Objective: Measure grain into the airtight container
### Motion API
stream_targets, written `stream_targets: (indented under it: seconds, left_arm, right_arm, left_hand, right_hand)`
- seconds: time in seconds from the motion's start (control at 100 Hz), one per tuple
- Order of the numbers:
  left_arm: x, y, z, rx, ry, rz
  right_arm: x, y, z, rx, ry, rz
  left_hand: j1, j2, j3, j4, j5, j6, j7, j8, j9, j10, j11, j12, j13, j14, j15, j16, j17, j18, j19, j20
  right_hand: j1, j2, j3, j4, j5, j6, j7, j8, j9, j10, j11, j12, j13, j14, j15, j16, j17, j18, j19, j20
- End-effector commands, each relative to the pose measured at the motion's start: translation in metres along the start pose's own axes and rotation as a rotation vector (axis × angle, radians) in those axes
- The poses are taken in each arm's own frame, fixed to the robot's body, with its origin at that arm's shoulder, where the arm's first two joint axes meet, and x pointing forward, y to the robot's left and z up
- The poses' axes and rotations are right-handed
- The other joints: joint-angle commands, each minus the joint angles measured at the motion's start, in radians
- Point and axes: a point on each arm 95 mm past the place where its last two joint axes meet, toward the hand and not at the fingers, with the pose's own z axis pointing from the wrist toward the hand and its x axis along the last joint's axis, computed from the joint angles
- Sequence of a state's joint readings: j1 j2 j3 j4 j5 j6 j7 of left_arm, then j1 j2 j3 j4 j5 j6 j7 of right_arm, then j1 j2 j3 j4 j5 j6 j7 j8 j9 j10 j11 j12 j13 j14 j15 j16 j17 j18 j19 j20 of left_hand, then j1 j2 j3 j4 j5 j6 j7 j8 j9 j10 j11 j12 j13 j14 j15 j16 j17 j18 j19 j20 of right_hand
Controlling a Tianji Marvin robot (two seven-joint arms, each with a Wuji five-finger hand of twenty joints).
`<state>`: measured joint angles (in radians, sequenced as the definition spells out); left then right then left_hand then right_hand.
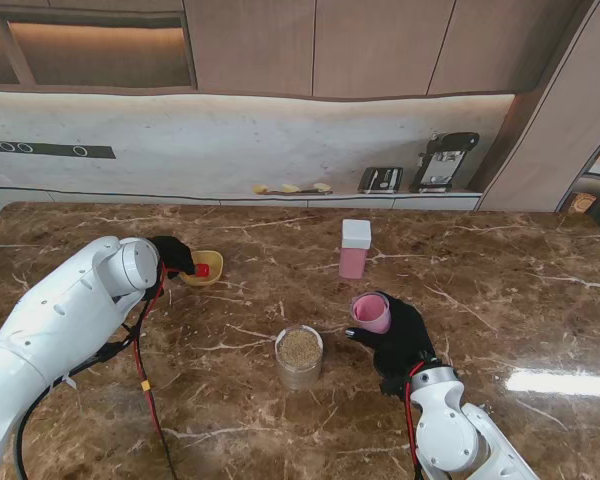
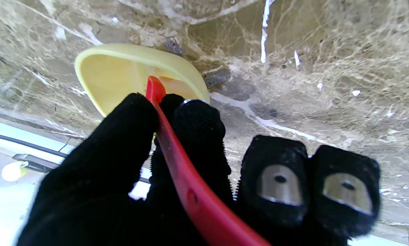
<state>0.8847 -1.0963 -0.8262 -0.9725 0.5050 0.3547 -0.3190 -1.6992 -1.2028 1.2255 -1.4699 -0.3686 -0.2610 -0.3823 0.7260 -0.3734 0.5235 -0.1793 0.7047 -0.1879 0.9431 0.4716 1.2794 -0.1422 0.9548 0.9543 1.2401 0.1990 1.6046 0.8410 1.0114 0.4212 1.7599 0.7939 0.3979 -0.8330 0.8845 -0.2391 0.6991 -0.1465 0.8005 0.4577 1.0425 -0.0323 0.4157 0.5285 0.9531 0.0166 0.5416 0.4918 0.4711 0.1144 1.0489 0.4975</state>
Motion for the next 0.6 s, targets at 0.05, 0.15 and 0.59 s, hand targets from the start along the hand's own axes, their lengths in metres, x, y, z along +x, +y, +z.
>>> stream_targets:
  seconds: [0.05,0.15,0.59]
  left_arm:
    - [0.0007,-0.0005,0.001,-0.009,0.005,-0.007]
    - [0.0019,0.0003,0.0013,-0.018,0.003,-0.039]
    - [-0.0007,0.0014,0.0019,-0.003,0.004,-0.02]
  right_arm:
    - [-0.0027,-0.0038,-0.0027,0.015,-0.015,0.006]
    - [-0.003,-0.0038,-0.0026,0.014,-0.015,0.005]
    - [-0.0038,-0.0041,-0.0025,0.015,-0.016,0.004]
  left_hand:
    - [0.043,0.036,-0.03,0.03,0.024,-0.043,-0.011,-0.017,0.014,0.006,0.003,-0.007,0.029,-0.019,0.008,0.002,0.006,0.018,0.09,0.005]
    - [0.072,0.056,-0.079,0.035,0.033,-0.041,-0.014,-0.017,0.004,0.013,-0.001,0.0,0.029,-0.01,-0.004,0.004,-0.02,0.022,0.083,0.015]
    - [-0.013,0.012,-0.03,0.048,-0.004,-0.033,-0.061,-0.063,-0.071,0.018,-0.078,-0.043,0.026,-0.018,-0.117,0.012,-0.132,0.011,0.034,0.059]
  right_hand:
    - [0.033,0.217,0.136,-0.032,0.056,-0.086,0.0,0.001,-0.004,-0.029,-0.007,-0.008,-0.015,-0.014,-0.005,0.013,-0.007,-0.004,-0.006,0.01]
    - [0.033,0.218,0.136,-0.032,0.056,-0.086,0.0,0.001,-0.004,-0.029,-0.007,-0.008,-0.015,-0.013,-0.004,0.013,-0.007,-0.003,-0.006,0.01]
    - [0.029,0.221,0.132,-0.031,0.056,-0.085,-0.003,0.002,-0.005,-0.029,-0.007,-0.009,-0.016,-0.012,-0.005,0.014,-0.009,-0.002,-0.007,0.011]
